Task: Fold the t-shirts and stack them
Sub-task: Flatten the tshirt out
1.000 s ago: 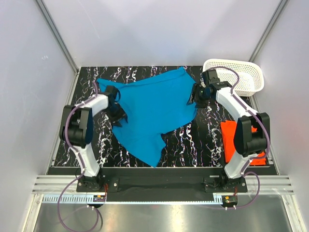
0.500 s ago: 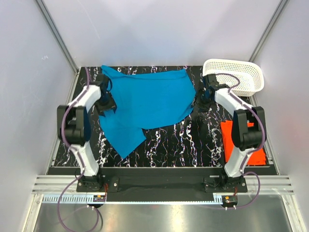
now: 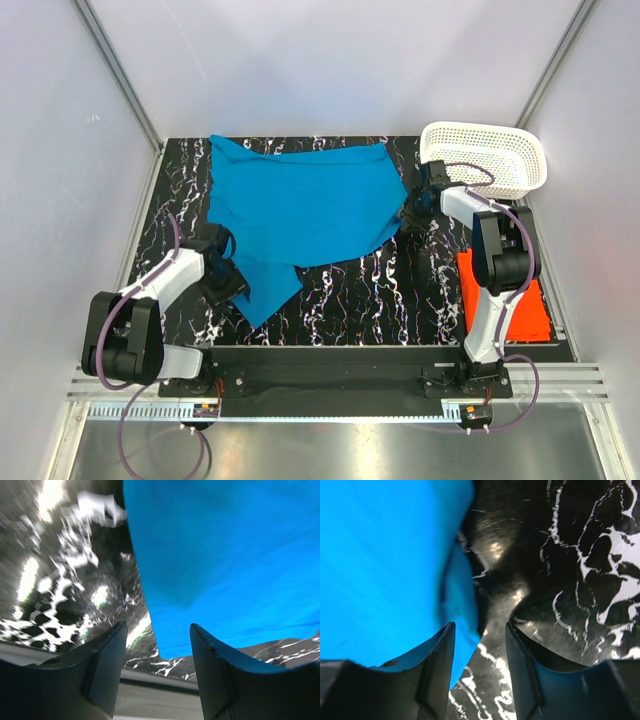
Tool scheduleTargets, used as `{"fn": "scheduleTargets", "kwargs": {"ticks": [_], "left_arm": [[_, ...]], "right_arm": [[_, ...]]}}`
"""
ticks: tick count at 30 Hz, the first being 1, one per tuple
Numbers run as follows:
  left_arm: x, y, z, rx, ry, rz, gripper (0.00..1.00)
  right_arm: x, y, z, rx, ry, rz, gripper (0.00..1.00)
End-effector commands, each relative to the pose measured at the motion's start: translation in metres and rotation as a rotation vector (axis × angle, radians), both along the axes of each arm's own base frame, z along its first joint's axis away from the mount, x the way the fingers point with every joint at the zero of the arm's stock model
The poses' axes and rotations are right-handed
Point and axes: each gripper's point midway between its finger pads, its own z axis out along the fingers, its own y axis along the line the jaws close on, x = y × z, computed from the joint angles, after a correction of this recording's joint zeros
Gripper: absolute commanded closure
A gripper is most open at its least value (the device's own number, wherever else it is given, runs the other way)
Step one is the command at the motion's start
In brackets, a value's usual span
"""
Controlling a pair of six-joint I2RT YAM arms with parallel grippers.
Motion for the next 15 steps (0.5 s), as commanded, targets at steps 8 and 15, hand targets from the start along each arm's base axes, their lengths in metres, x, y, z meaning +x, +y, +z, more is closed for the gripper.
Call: {"fn": "scheduleTargets", "kwargs": {"ticks": [8, 15], "left_arm": [[-0.004, -0.015, 0.003, -0.102, -0.015, 0.075, 0.45], [0.002, -0.009, 0.007, -0.093, -0.022, 0.069, 0.46]], "right_arm": [[0.03, -0.001, -0.001, -0.012, -0.066, 0.021, 0.74], [-0.012, -0.022, 0.033, -0.099, -0.058, -0.003, 0.95]]}}
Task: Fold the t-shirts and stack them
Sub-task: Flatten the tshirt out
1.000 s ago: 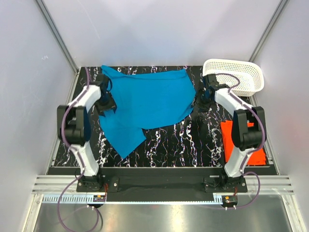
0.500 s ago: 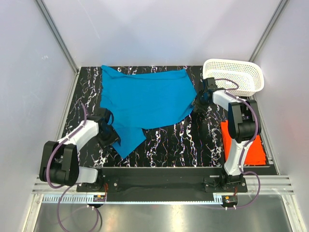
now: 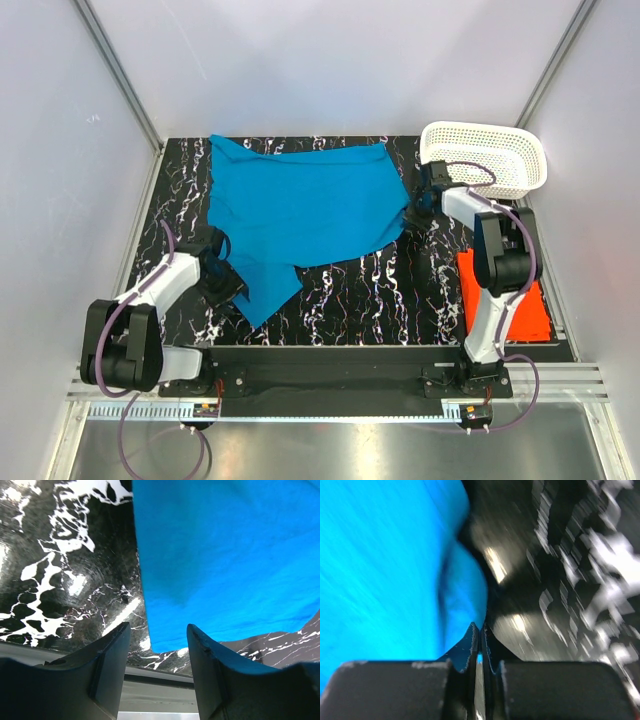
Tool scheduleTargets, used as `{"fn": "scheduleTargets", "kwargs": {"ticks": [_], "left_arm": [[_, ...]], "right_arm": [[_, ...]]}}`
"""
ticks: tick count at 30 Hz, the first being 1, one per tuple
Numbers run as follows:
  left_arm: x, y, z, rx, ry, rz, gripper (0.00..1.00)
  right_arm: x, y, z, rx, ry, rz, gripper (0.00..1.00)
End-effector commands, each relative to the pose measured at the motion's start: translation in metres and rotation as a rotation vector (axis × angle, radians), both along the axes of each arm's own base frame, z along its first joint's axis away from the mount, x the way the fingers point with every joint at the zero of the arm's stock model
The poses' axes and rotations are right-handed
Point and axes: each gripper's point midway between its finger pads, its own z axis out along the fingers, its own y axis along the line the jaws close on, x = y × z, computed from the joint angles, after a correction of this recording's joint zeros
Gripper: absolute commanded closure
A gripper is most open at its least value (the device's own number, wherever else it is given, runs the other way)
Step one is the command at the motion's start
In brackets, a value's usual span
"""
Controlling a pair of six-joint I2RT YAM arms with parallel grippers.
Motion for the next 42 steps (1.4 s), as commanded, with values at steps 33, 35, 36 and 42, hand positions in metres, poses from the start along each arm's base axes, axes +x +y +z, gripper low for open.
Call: {"fn": "scheduleTargets", "kwargs": {"ticks": [33, 35, 36, 42], "left_arm": [[-0.003, 0.0, 0.027, -0.033, -0.049, -0.026, 0.44], [-0.003, -0.001, 0.028, -0.04, -0.051, -0.033, 0.44], [-0.004, -0.001, 0.028, -0.041, -0.05, -0.033, 0.44], [-0.003, -0.004, 0.028, -0.056, -0.053, -0.037, 0.46]], "right_arm": [[-0.018, -0.011, 0.044, 0.226, -0.06, -0.052, 0.42], [-0.024, -0.006, 0.044, 0.248, -0.048, -0.037, 0.41], [-0.026, -0.006, 0.042, 0.257, -0.043, -0.046, 0.41], [-0.031, -0.001, 0.025, 0.309, -0.029, -0.083, 0.74]]}}
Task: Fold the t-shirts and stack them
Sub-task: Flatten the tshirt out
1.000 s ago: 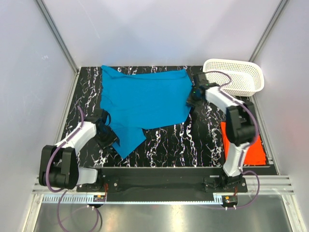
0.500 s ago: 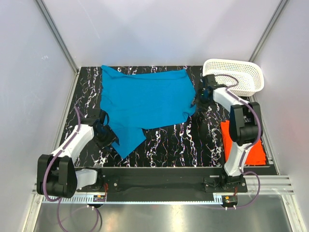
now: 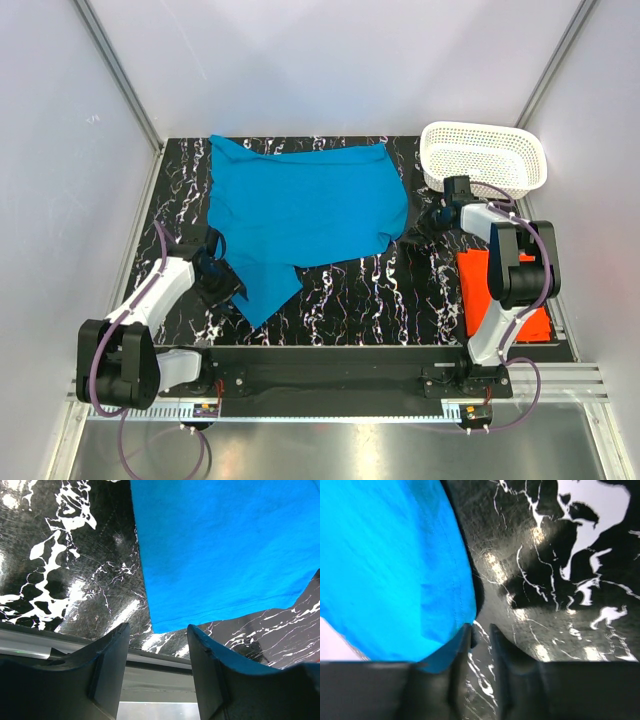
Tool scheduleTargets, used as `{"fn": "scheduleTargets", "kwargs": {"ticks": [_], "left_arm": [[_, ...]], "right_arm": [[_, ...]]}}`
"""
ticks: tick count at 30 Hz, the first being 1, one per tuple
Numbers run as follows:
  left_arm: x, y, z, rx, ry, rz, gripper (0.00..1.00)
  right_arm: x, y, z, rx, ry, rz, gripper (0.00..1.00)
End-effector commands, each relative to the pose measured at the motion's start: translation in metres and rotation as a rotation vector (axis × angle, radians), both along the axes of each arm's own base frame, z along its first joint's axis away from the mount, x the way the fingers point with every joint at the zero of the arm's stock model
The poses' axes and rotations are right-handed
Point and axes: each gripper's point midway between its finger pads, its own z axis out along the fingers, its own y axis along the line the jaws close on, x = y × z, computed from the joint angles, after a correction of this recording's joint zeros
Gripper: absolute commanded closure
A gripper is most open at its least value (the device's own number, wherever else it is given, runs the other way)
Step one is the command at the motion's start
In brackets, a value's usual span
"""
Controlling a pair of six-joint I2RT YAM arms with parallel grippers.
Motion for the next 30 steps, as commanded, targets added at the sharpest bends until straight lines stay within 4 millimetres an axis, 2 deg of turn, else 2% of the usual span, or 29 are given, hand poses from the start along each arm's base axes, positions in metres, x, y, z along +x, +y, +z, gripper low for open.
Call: {"fn": "scheduleTargets", "kwargs": {"ticks": [1, 2, 5, 9, 21, 25, 27, 30], "left_arm": [[0.004, -0.005, 0.007, -0.034, -0.019, -0.018, 0.46], [0.004, -0.005, 0.007, -0.035, -0.021, -0.018, 0.46], [0.004, -0.005, 0.007, -0.037, -0.021, -0.017, 0.46], [0.003, -0.005, 0.008, -0.037, -0.026, -0.021, 0.47], [0.005, -0.006, 0.006, -0.039, -0.021, -0.017, 0.47], [0.006, -0.005, 0.007, -0.037, -0.027, -0.015, 0.49], [0.006, -0.004, 0.007, -0.032, -0.031, -0.011, 0.49], [0.005, -0.002, 0.005, -0.03, -0.021, -0.003, 0.49]], "right_arm": [[0.012, 0.015, 0.013, 0.098, -0.072, -0.005, 0.8], [0.013, 0.018, 0.013, 0.118, -0.076, -0.004, 0.89], [0.019, 0.023, 0.014, 0.135, -0.088, -0.014, 0.96], [0.025, 0.021, 0.019, 0.135, -0.097, -0.035, 0.98], [0.026, 0.034, -0.013, 0.13, -0.015, -0.023, 0.99], [0.012, 0.005, -0.028, -0.059, 0.075, -0.039, 1.0], [0.002, -0.005, -0.026, -0.131, 0.1, 0.0, 1.0], [-0.011, -0.03, -0.025, -0.27, 0.128, 0.012, 1.0]]}}
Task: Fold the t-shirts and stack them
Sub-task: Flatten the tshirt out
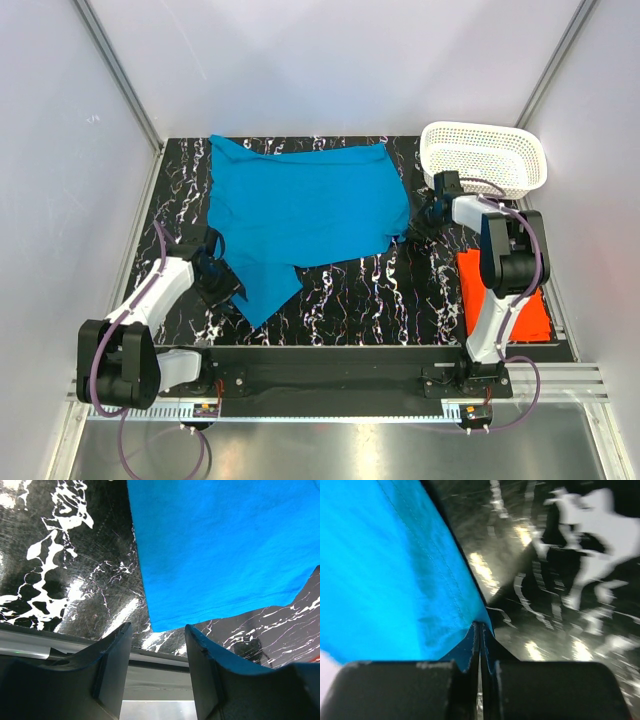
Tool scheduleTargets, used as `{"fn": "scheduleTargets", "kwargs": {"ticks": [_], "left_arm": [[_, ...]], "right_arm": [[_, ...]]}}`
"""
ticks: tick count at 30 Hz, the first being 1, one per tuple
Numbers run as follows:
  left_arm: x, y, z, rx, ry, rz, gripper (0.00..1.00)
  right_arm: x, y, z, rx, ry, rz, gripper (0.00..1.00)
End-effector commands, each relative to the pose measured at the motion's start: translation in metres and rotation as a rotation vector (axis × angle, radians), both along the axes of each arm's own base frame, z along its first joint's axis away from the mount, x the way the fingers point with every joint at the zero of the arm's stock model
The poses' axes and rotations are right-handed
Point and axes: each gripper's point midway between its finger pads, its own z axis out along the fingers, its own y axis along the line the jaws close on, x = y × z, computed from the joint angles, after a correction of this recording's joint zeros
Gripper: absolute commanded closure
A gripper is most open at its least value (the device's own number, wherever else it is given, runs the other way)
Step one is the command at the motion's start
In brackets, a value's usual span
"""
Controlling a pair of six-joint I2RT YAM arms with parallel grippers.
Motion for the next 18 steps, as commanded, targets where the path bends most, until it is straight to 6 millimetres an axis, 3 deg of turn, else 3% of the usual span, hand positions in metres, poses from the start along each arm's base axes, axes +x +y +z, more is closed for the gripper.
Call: {"fn": "scheduleTargets", "kwargs": {"ticks": [1, 4, 8, 12, 14, 16, 18], "left_arm": [[0.005, -0.002, 0.004, -0.023, -0.02, 0.007, 0.49], [0.006, 0.0, 0.004, -0.015, -0.025, 0.01, 0.49], [0.005, 0.0, 0.005, -0.017, -0.033, 0.022, 0.51], [-0.003, -0.003, 0.001, -0.036, -0.014, 0.033, 0.51], [-0.005, -0.004, 0.001, -0.044, -0.013, 0.036, 0.51], [-0.008, -0.003, -0.001, -0.042, -0.015, 0.04, 0.51], [-0.01, -0.004, -0.002, -0.046, -0.014, 0.047, 0.51]], "right_arm": [[-0.027, -0.042, -0.001, -0.251, 0.075, 0.036, 0.99], [-0.031, -0.06, 0.01, -0.331, 0.056, 0.05, 0.99], [-0.015, -0.088, 0.036, -0.491, 0.004, 0.067, 0.95], [-0.003, -0.101, 0.063, -0.565, -0.018, 0.073, 0.77], [0.001, -0.096, 0.078, -0.533, -0.053, 0.07, 0.71], [0.003, -0.075, 0.093, -0.419, -0.108, 0.078, 0.66], [0.004, -0.048, 0.095, -0.258, -0.138, 0.055, 0.64]]}}
